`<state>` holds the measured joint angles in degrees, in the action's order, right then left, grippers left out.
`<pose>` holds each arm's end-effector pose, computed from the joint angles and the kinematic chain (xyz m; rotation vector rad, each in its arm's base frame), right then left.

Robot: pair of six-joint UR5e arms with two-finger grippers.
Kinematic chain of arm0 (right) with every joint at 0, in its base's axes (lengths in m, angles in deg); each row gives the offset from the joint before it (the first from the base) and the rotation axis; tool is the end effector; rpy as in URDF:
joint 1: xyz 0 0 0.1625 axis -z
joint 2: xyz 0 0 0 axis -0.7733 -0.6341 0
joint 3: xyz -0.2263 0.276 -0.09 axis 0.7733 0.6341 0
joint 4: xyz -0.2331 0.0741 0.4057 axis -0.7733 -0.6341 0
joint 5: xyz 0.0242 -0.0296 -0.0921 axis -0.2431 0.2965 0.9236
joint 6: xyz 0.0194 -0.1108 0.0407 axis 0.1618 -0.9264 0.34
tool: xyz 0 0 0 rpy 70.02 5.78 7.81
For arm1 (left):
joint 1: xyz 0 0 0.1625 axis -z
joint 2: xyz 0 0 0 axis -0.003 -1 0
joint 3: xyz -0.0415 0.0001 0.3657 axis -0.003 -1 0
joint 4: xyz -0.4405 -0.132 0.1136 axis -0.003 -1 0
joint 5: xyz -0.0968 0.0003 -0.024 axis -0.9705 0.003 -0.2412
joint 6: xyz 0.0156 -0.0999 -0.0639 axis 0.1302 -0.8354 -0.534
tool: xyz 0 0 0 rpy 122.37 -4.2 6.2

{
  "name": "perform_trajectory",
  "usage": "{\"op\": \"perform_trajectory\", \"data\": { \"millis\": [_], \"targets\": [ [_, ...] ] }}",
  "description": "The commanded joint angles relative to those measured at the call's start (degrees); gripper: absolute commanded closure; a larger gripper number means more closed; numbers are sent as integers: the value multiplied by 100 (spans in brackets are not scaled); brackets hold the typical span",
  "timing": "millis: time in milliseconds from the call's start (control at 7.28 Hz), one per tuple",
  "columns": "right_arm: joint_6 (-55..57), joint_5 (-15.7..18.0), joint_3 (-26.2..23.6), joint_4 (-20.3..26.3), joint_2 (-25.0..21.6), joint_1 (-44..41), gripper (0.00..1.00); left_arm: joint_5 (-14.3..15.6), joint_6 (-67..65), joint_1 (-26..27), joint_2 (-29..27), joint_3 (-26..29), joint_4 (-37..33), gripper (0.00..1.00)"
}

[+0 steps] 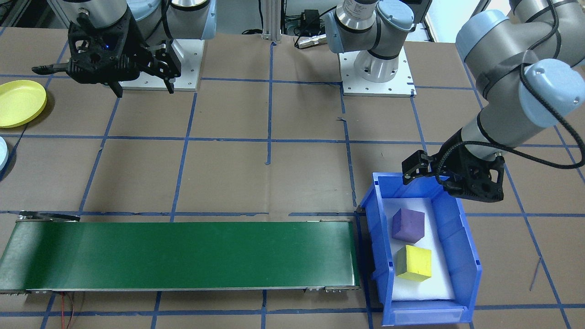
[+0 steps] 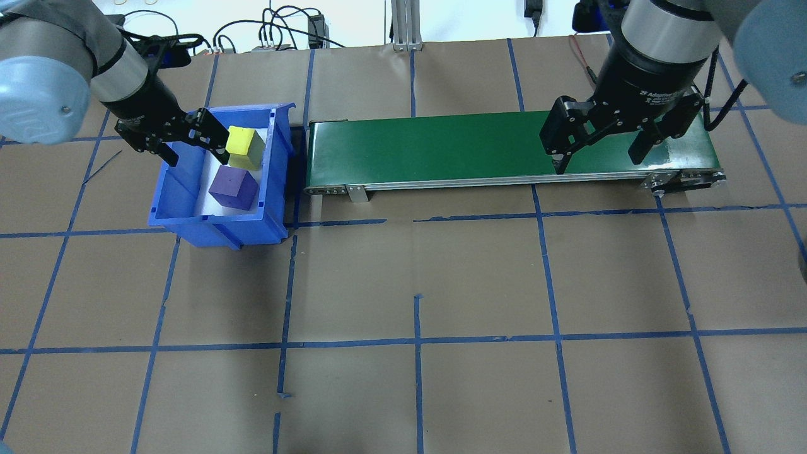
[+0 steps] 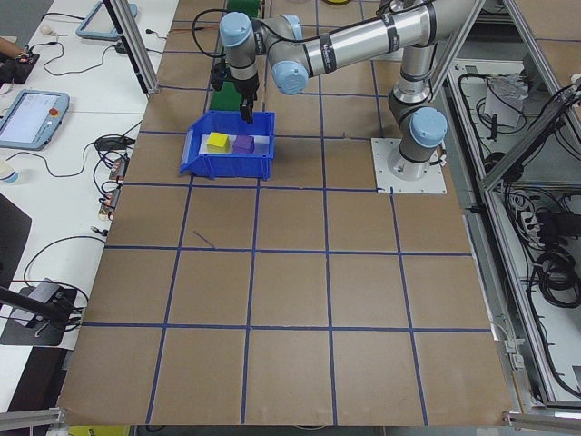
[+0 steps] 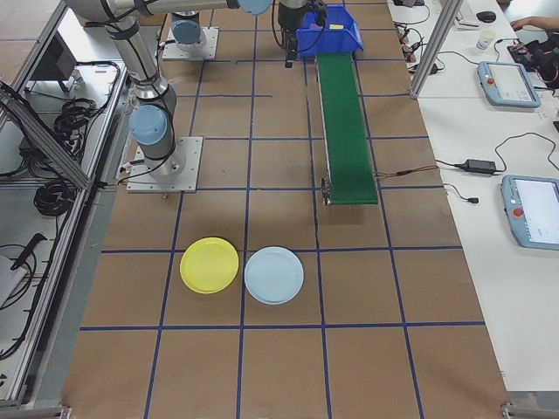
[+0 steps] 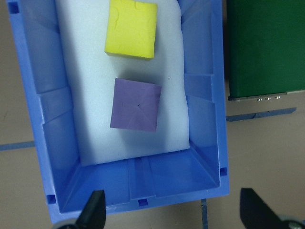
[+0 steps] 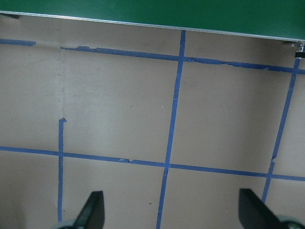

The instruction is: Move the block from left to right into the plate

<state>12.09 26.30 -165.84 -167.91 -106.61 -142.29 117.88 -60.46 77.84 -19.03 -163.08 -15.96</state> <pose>0.1509 -0.5250 0.4355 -0.1773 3.1113 0.1041 -0.0157 -0.6234 0.2661 -0.1517 -3.0258 -0.0677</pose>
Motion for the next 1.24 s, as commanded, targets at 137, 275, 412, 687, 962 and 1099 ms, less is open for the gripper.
{"op": "perform_trajectory", "data": {
  "millis": [137,275,412,687,962,1099],
  "targets": [
    [0,0,0,0,0,6,0,348,-26,3,-282,-309,457,0],
    [0,0,-9,0,0,6,0,296,-157,20,-352,-353,466,0],
    [0,0,0,0,0,6,0,278,-349,46,-370,-449,484,0],
    [0,0,0,0,0,6,0,252,-255,64,-370,-799,929,0],
    [0,0,0,0,0,6,0,287,-97,64,-484,-732,1221,0],
    [0,0,0,0,0,6,0,278,-105,64,-693,-635,1553,0]
  ]
}}
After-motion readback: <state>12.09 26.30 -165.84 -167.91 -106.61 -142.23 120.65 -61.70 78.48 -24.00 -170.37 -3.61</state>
